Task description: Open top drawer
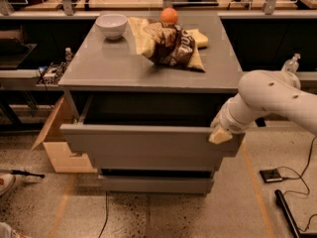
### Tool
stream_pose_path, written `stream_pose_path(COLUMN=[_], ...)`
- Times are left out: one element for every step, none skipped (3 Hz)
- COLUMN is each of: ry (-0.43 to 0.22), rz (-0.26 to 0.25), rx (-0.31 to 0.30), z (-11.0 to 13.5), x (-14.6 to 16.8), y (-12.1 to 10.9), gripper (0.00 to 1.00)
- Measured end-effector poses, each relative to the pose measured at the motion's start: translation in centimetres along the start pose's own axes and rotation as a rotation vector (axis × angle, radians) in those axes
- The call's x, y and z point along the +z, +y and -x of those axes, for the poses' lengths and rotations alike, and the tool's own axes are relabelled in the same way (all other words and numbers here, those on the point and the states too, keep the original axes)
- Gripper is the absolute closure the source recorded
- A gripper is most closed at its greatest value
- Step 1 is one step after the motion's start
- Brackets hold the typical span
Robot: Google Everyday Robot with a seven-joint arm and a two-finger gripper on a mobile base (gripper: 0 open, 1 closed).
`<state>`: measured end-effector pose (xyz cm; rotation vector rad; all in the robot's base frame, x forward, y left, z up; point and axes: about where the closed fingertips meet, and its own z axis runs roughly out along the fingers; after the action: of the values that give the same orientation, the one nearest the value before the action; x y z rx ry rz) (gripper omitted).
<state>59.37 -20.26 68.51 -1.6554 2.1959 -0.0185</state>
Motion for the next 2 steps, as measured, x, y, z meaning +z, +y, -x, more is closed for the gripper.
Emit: stream_pose_path(ry=[0.02,0.025], rz=[-0.018,-0.022], rx=[0.089,0.106], z=[-0.97,-1.17], x=[-2.62,-3.12], y=[3.19,3.92], gripper=[1.0,1.0])
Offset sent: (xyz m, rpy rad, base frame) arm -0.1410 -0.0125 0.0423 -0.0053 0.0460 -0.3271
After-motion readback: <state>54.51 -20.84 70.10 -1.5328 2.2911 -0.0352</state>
